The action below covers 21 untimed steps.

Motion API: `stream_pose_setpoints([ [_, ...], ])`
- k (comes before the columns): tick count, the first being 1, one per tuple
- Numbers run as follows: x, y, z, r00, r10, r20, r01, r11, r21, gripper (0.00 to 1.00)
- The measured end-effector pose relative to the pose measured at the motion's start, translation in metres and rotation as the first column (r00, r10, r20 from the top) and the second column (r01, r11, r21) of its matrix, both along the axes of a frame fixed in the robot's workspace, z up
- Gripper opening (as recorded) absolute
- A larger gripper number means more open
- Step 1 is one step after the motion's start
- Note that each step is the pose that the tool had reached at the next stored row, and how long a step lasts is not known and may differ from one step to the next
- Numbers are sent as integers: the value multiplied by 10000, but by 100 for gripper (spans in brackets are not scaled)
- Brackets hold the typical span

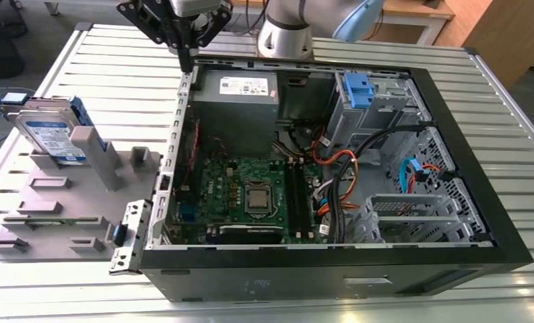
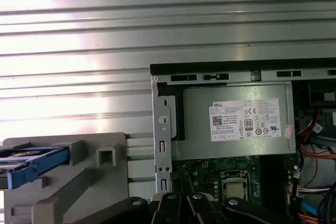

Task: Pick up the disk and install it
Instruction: 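Reach for the disk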

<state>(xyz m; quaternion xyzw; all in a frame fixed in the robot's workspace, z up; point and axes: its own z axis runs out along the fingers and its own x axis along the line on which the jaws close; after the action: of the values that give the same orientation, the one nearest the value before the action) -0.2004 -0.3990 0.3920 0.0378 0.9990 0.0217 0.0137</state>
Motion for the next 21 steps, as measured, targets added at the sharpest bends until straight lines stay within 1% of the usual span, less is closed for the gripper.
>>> stream_pose_setpoints([
  [2, -105, 0, -1, 10000, -1, 1, 1, 10000, 0, 11],
  [5, -200, 0, -3, 10000, 0, 5, 0, 10000, 0, 11],
  [11, -432, 0, -13, 10000, -2, 9, 2, 10000, 0, 11],
  [21, -742, 0, -28, 10000, -1, 8, 1, 10000, 0, 11],
])
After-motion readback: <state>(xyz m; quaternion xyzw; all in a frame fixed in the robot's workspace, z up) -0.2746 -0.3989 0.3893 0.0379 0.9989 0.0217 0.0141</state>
